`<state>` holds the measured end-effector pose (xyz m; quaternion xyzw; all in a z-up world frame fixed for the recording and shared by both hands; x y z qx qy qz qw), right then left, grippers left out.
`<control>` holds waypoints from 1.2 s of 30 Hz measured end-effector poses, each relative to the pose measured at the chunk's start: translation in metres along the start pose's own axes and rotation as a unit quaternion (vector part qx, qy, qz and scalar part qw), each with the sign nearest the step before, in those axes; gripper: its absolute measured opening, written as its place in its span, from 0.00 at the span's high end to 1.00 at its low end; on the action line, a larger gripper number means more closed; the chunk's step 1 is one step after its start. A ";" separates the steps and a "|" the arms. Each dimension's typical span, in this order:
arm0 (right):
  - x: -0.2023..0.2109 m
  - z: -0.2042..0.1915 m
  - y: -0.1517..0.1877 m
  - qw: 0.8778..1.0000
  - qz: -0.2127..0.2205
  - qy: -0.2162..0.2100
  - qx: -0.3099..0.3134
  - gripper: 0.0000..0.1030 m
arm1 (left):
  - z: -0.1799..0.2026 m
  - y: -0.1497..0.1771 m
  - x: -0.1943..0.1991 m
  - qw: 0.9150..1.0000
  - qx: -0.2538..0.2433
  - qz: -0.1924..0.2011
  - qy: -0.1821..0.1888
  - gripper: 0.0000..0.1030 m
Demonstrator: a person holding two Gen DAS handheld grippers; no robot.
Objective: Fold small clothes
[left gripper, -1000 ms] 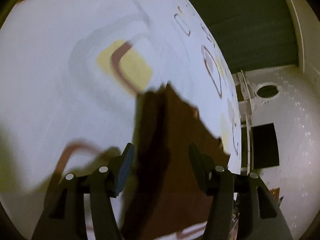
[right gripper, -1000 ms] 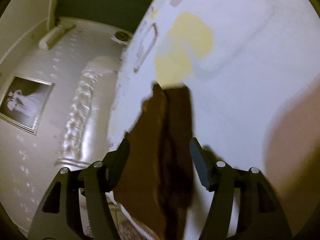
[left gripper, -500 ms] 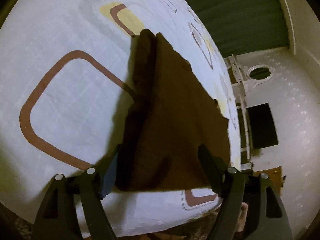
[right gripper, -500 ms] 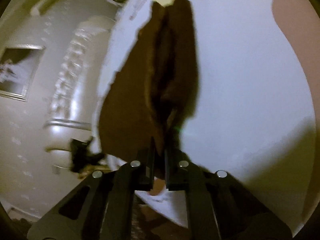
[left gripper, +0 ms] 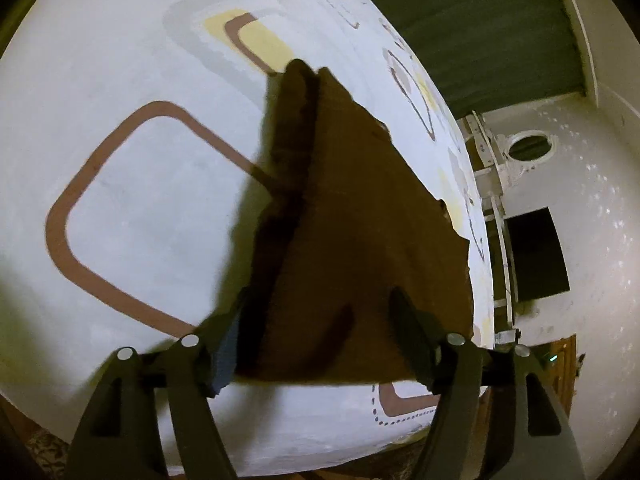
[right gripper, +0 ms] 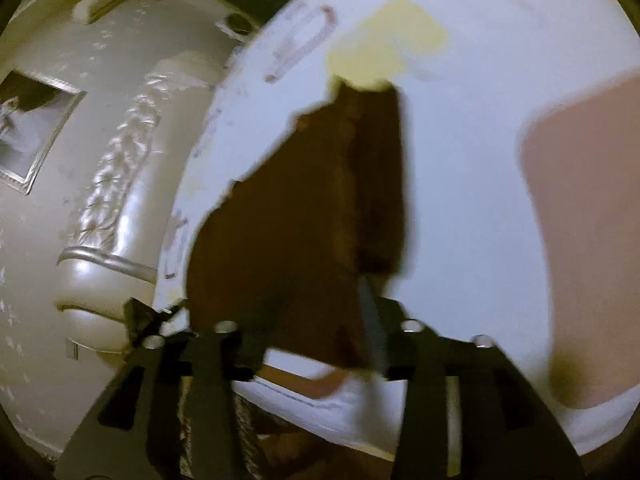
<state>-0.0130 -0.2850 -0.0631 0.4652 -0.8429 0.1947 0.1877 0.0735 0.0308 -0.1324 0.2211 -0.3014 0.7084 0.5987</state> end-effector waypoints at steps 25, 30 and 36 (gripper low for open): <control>-0.335 -0.246 -0.020 0.926 -0.234 0.223 0.193 0.30 | -0.027 -0.008 -0.015 0.998 0.042 0.007 0.038 0.85; -0.365 -0.246 -0.017 0.903 -0.243 0.283 0.212 0.21 | -0.025 -0.007 -0.015 0.999 0.025 0.010 0.035 0.87; -0.376 -0.229 -0.014 0.874 -0.247 0.347 0.233 0.49 | -0.022 -0.009 -0.014 0.999 0.015 0.009 0.038 0.90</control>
Point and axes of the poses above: each gripper's, at about its wrist camera, not at the fingertips, and x roughly against the way its jaws point, z to its right, y to its underside, the point moved 10 cm from there along -x, roughly the way its jaws point, and after that the axes turned 7 degrees about -z, right-handed, at the moved point
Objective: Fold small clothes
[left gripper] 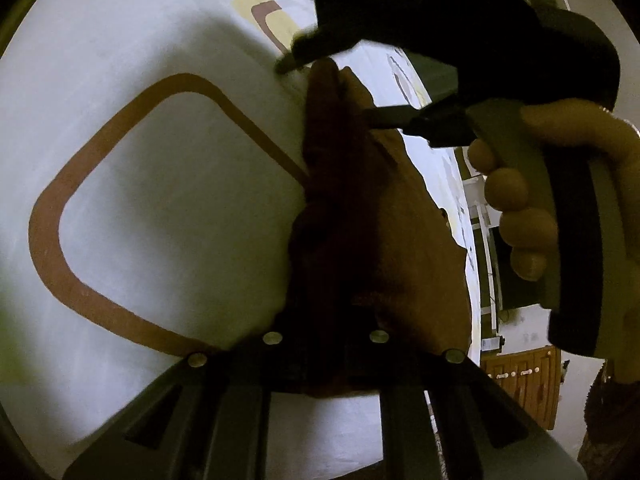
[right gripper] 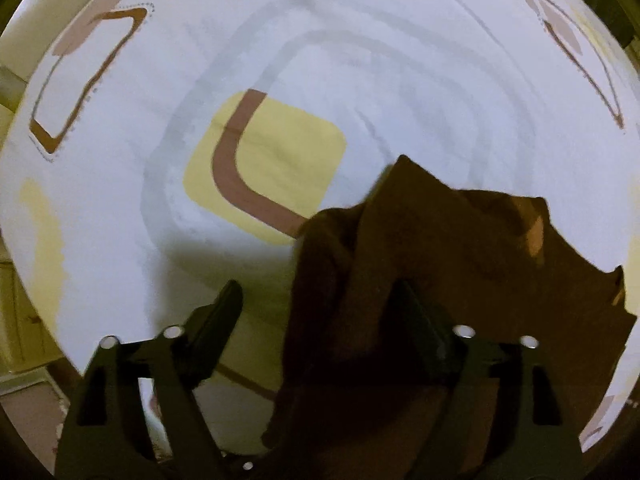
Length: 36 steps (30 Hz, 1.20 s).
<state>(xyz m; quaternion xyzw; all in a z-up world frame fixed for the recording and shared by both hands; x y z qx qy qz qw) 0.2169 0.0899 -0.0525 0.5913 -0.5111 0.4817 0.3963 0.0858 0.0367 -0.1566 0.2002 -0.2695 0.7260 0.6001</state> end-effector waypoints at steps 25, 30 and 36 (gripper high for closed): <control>0.153 0.114 0.032 0.963 0.159 -0.207 -0.060 0.88 | 0.161 0.007 0.018 0.991 -0.126 -0.008 -0.040 0.91; 0.164 0.159 0.050 0.949 0.185 -0.240 -0.082 0.88 | 0.201 0.018 -0.011 0.985 -0.163 -0.023 -0.052 0.91; 0.162 0.222 0.076 0.927 0.211 -0.287 -0.120 0.88 | 0.229 0.033 -0.044 0.975 -0.205 -0.045 -0.075 0.91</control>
Point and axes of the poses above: each gripper's, at about its wrist camera, not at the fingertips, and x roughly against the way its jaws point, z to its right, y to its underside, the point moved 10 cm from there along -x, roughly the way its jaws point, and after that the axes turned 7 degrees about -z, right-handed, at the moved point
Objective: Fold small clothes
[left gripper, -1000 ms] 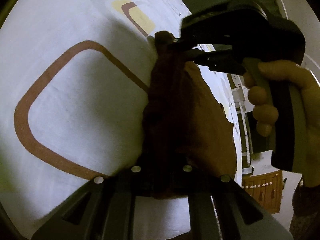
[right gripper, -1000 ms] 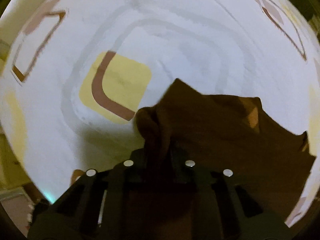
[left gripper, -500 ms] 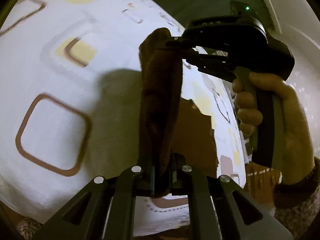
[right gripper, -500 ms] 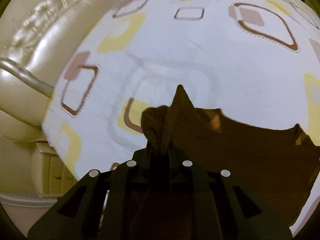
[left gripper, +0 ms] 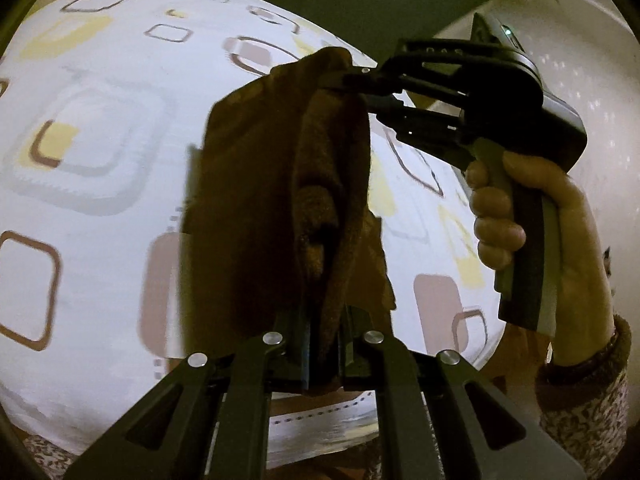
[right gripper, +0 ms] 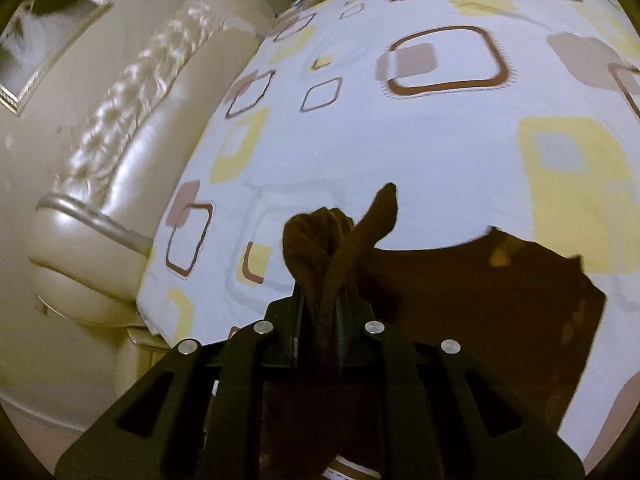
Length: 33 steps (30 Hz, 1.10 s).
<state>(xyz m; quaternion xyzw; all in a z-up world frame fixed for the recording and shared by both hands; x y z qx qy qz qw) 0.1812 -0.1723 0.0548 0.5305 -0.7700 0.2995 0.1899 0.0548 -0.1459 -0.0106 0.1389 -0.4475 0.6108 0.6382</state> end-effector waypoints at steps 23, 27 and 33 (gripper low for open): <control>0.021 0.183 0.042 0.988 0.039 -0.087 -0.121 0.88 | 0.032 0.038 -0.115 0.992 -0.060 -0.053 -0.094 0.91; 0.013 0.198 0.045 0.985 0.040 -0.098 -0.137 0.88 | 0.029 0.040 -0.123 0.991 -0.059 -0.057 -0.101 0.91; 0.005 0.209 0.049 0.983 0.040 -0.107 -0.147 0.88 | 0.038 0.049 -0.127 0.990 -0.061 -0.059 -0.117 0.91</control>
Point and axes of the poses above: each gripper's, at about its wrist camera, not at the fingertips, and x roughly against the way its jaws point, z to its right, y to its underside, the point moved 10 cm from there along -x, roughly the way its jaws point, and after that the axes turned 7 degrees about -z, right-handed, at the moved point
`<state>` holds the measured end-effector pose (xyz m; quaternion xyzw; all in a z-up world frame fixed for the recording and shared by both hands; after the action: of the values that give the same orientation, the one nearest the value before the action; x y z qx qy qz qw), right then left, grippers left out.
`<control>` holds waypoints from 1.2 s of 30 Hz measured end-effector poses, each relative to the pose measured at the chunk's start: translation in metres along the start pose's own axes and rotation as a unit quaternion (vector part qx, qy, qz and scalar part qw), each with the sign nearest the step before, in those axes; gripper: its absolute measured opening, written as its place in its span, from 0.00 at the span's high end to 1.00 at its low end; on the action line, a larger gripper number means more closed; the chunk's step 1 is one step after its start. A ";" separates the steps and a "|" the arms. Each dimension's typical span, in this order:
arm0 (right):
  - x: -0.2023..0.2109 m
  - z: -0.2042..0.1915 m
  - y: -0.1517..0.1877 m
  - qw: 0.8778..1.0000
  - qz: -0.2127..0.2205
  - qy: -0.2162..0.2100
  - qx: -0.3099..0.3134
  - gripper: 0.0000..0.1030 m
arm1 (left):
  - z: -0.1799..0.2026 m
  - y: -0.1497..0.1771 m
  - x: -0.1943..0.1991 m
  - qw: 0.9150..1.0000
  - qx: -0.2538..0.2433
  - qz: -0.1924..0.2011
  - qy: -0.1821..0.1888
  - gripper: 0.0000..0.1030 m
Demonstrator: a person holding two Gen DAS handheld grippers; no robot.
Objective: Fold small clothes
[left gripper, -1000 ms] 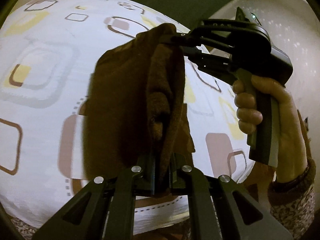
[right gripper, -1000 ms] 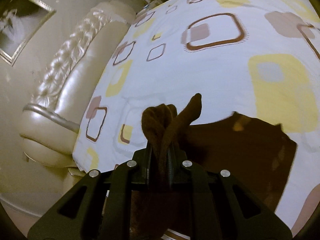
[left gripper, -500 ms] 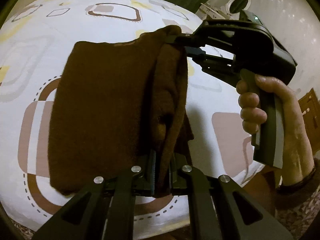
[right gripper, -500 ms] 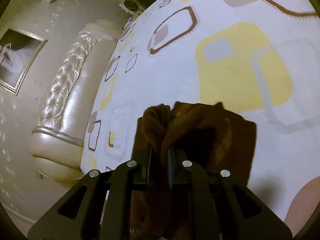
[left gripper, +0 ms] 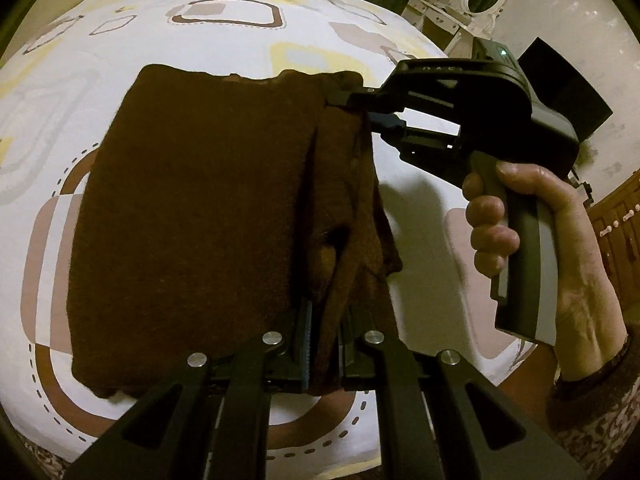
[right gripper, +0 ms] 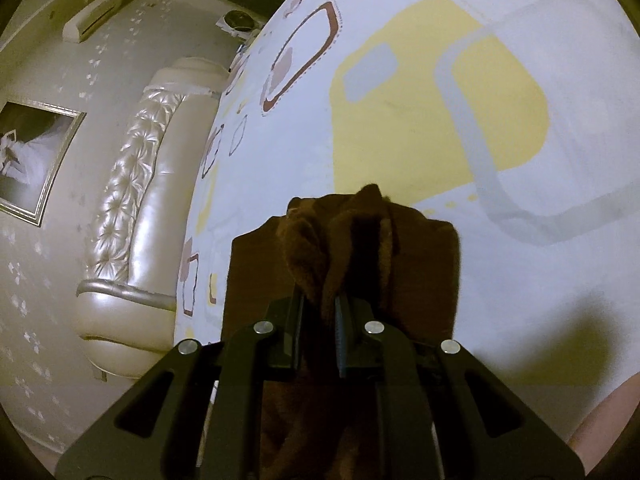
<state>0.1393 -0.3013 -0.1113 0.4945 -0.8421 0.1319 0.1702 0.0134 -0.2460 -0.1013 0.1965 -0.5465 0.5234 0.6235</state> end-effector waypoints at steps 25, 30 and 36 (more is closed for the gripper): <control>-0.009 0.024 0.006 0.999 0.003 -0.020 -0.033 0.88 | 0.016 0.006 -0.010 0.999 -0.017 -0.001 -0.042 0.90; -0.009 0.029 0.007 0.999 0.005 -0.029 -0.042 0.88 | 0.018 0.007 -0.011 0.999 -0.023 0.001 -0.049 0.90; -0.010 0.033 0.008 0.998 0.006 -0.034 -0.048 0.88 | 0.022 0.009 -0.013 0.998 -0.030 0.002 -0.056 0.90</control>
<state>0.1316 -0.3023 -0.1460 0.4847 -0.8557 0.0753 0.1647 -0.0030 -0.2666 -0.1086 0.2058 -0.5963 0.4959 0.5968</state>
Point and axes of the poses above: each gripper's, at about its wrist camera, not at the fingertips, and x roughly against the way its jaws point, z to its right, y to its underside, the point moved 10 cm from there along -x, roughly the way its jaws point, and after that the axes turned 7 degrees about -z, right-handed, at the moved point
